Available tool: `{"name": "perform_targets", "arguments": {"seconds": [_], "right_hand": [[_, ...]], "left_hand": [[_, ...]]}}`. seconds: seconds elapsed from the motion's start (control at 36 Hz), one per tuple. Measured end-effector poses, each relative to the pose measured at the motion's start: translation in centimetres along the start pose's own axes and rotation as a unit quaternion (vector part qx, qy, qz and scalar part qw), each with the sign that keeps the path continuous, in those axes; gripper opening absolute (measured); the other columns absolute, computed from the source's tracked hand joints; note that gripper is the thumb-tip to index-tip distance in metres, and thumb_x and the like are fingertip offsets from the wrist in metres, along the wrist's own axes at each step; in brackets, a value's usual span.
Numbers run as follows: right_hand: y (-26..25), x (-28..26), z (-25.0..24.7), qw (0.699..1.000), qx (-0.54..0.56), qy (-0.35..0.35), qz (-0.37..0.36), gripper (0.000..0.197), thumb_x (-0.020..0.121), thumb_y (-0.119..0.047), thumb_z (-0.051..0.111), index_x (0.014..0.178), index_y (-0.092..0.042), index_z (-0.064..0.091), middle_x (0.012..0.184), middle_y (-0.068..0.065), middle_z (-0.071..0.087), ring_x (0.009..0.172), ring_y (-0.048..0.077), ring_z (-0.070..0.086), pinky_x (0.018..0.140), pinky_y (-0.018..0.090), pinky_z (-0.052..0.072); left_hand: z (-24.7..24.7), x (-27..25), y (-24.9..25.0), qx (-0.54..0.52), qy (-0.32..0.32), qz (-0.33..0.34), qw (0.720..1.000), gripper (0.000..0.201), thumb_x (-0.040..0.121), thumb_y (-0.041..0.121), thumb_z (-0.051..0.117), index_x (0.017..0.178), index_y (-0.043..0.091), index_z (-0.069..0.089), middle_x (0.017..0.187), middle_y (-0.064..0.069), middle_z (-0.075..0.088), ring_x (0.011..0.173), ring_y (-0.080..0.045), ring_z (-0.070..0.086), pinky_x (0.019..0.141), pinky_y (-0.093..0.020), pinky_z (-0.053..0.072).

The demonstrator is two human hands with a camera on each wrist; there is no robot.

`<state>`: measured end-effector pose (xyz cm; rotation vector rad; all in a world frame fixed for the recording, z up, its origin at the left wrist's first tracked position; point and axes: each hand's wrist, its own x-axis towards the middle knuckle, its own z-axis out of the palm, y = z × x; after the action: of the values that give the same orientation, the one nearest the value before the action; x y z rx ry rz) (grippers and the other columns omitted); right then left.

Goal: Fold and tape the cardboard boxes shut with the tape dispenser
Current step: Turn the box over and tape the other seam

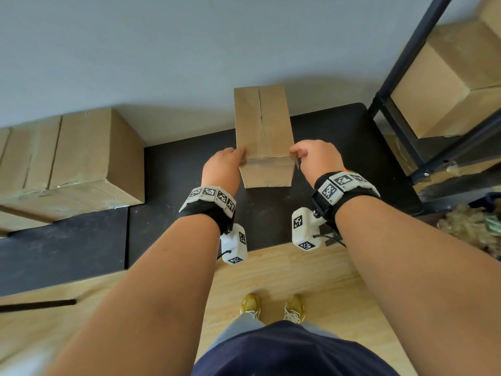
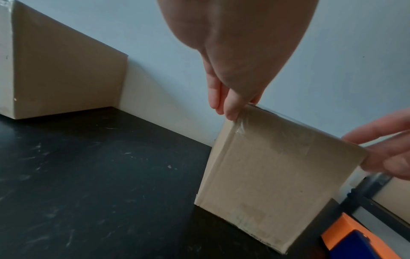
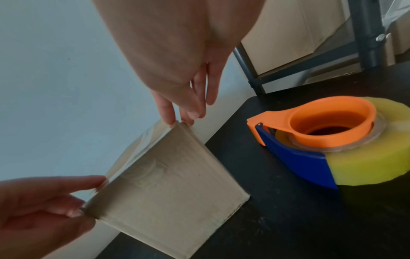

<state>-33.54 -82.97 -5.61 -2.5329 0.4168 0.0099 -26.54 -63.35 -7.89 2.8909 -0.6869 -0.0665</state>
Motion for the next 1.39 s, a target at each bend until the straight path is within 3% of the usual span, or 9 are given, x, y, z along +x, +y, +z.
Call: {"name": "perform_targets", "arguments": {"seconds": [0.17, 0.31, 0.44, 0.58, 0.81, 0.89, 1.0, 1.11, 1.39], "right_hand": [[0.0, -0.1, 0.7, 0.999, -0.028, 0.044, -0.004, 0.027, 0.092, -0.003, 0.053, 0.113, -0.017, 0.062, 0.097, 0.002, 0.066, 0.090, 0.021, 0.060, 0.072, 0.028, 0.041], [-0.3, 0.0, 1.0, 0.998, -0.035, 0.053, -0.012, 0.016, 0.093, -0.011, 0.057, 0.108, -0.015, 0.061, 0.095, 0.002, 0.066, 0.085, 0.020, 0.060, 0.068, 0.027, 0.040], [-0.4, 0.1, 1.2, 0.997, -0.048, 0.055, -0.013, 0.008, 0.094, -0.009, 0.056, 0.100, -0.012, 0.060, 0.094, 0.005, 0.063, 0.081, 0.019, 0.056, 0.065, 0.025, 0.035], [-0.5, 0.3, 1.5, 0.996, -0.053, 0.068, 0.001, 0.007, 0.093, -0.007, 0.055, 0.095, -0.011, 0.060, 0.092, 0.006, 0.063, 0.080, 0.020, 0.056, 0.057, 0.021, 0.029], [-1.1, 0.4, 1.5, 0.997, -0.050, 0.058, 0.033, 0.017, 0.092, -0.004, 0.053, 0.104, -0.013, 0.060, 0.097, 0.005, 0.063, 0.081, 0.018, 0.054, 0.066, 0.028, 0.037], [-1.5, 0.1, 1.2, 0.996, -0.039, 0.055, 0.050, 0.022, 0.095, -0.008, 0.048, 0.111, -0.012, 0.062, 0.101, 0.005, 0.064, 0.084, 0.018, 0.053, 0.069, 0.028, 0.038], [-2.0, -0.1, 0.8, 0.996, -0.044, 0.045, 0.069, 0.020, 0.099, -0.017, 0.042, 0.091, -0.010, 0.060, 0.081, 0.005, 0.059, 0.077, 0.022, 0.054, 0.062, 0.026, 0.035], [-1.8, -0.1, 0.7, 0.996, -0.066, 0.022, 0.055, 0.021, 0.097, -0.020, 0.051, 0.107, -0.014, 0.068, 0.100, 0.005, 0.068, 0.088, 0.022, 0.061, 0.069, 0.027, 0.041], [-1.6, -0.1, 1.5, 0.991, -0.118, 0.046, 0.035, 0.013, 0.096, -0.018, 0.052, 0.099, -0.013, 0.064, 0.091, 0.005, 0.065, 0.081, 0.022, 0.059, 0.066, 0.030, 0.043]], "left_hand": [[-0.1, 0.4, -0.2, 0.005, -0.022, 0.013, 1.000, 0.047, 0.087, -0.001, 0.046, 0.130, 0.017, 0.050, 0.097, -0.007, 0.055, 0.077, -0.021, 0.043, 0.064, -0.031, 0.037], [-0.2, 0.7, -0.5, -0.005, -0.024, 0.015, 1.000, 0.045, 0.091, 0.007, 0.046, 0.134, 0.019, 0.048, 0.093, -0.005, 0.052, 0.078, -0.024, 0.048, 0.064, -0.032, 0.040], [0.5, 1.0, -0.9, -0.015, -0.029, 0.012, 0.999, 0.052, 0.094, 0.008, 0.047, 0.142, 0.024, 0.041, 0.098, -0.004, 0.057, 0.086, -0.023, 0.055, 0.069, -0.032, 0.046], [1.1, 1.3, -0.6, -0.019, -0.018, 0.000, 1.000, 0.053, 0.093, 0.003, 0.044, 0.141, 0.023, 0.043, 0.088, 0.000, 0.047, 0.075, -0.019, 0.046, 0.063, -0.030, 0.038], [0.8, 1.1, -0.4, -0.027, -0.018, 0.004, 0.999, 0.051, 0.091, 0.005, 0.044, 0.140, 0.021, 0.043, 0.088, 0.001, 0.045, 0.076, -0.019, 0.044, 0.063, -0.030, 0.036], [0.6, 0.6, -0.2, -0.063, -0.018, 0.001, 0.998, 0.050, 0.090, 0.012, 0.042, 0.140, 0.021, 0.044, 0.093, 0.001, 0.049, 0.082, -0.019, 0.048, 0.068, -0.031, 0.043], [0.1, 0.6, 0.0, -0.095, -0.029, -0.024, 0.995, 0.043, 0.094, 0.021, 0.032, 0.134, 0.021, 0.050, 0.091, -0.002, 0.053, 0.085, -0.022, 0.053, 0.077, -0.036, 0.051], [-0.1, 0.7, -0.1, -0.070, -0.034, -0.007, 0.997, 0.039, 0.099, 0.029, 0.030, 0.128, 0.015, 0.053, 0.089, -0.005, 0.056, 0.081, -0.024, 0.057, 0.075, -0.040, 0.052], [-0.2, 1.1, -0.6, 0.002, -0.085, 0.024, 0.996, 0.039, 0.103, 0.033, 0.036, 0.138, 0.015, 0.040, 0.104, -0.008, 0.057, 0.092, -0.026, 0.058, 0.079, -0.040, 0.051]]}}
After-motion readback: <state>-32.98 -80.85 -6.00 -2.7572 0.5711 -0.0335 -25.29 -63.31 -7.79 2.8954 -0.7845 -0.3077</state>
